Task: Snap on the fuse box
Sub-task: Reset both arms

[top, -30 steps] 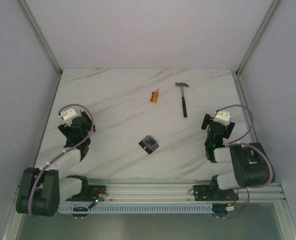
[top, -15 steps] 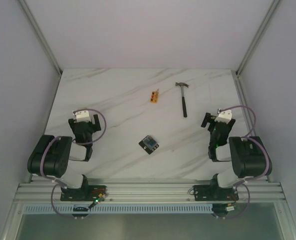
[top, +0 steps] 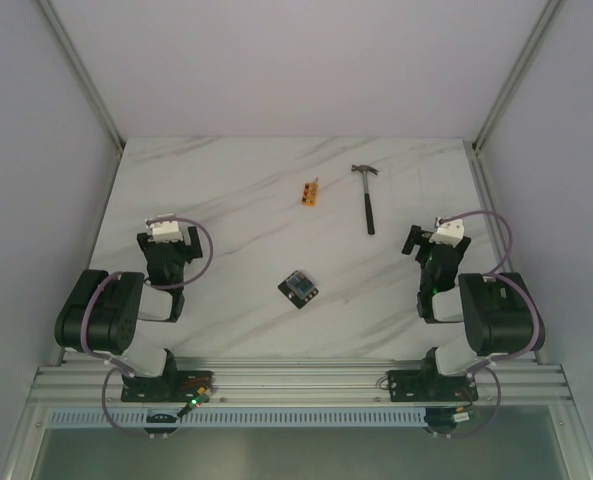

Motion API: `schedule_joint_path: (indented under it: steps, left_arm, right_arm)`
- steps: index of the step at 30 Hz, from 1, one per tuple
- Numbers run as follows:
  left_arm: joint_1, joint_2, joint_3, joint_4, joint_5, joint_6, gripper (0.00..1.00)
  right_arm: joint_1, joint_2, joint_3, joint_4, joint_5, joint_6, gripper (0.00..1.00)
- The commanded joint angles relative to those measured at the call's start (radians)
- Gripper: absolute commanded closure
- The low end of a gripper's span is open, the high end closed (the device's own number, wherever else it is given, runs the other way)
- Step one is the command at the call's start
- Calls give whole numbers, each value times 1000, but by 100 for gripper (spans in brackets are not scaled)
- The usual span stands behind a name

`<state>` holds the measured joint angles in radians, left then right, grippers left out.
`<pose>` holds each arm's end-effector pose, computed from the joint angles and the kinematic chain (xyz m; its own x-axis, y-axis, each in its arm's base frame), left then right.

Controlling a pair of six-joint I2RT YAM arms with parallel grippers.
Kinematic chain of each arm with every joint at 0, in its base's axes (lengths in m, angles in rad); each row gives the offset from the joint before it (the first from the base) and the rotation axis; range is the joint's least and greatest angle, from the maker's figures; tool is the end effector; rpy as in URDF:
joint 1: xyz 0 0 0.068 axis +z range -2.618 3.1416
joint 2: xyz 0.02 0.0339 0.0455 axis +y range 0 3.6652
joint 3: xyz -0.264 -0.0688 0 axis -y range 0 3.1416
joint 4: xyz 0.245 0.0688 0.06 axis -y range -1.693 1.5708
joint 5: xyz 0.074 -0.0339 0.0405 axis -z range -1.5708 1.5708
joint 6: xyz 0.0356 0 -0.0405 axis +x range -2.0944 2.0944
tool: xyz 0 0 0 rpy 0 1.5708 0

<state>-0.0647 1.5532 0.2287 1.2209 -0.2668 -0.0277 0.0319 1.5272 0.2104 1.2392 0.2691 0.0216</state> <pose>0.2411 -0.0062 0.1433 -0.0976 -0.0204 -0.9950 -0.2021 0.9794 -0.0003 0.2363 -0.0019 0.1468 -0.0724 0.0185 -0.9972 0.2358 0.9718 0.0009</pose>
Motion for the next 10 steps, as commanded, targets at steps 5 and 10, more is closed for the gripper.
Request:
schedule_joint_path:
  steps: [5, 10]
  left_arm:
    - [5, 2, 13, 51, 20, 15, 0]
    - [5, -1, 10, 55, 20, 15, 0]
  right_arm:
    - [-5, -2, 21, 52, -2, 2, 0]
    - [-4, -2, 20, 52, -2, 1, 0]
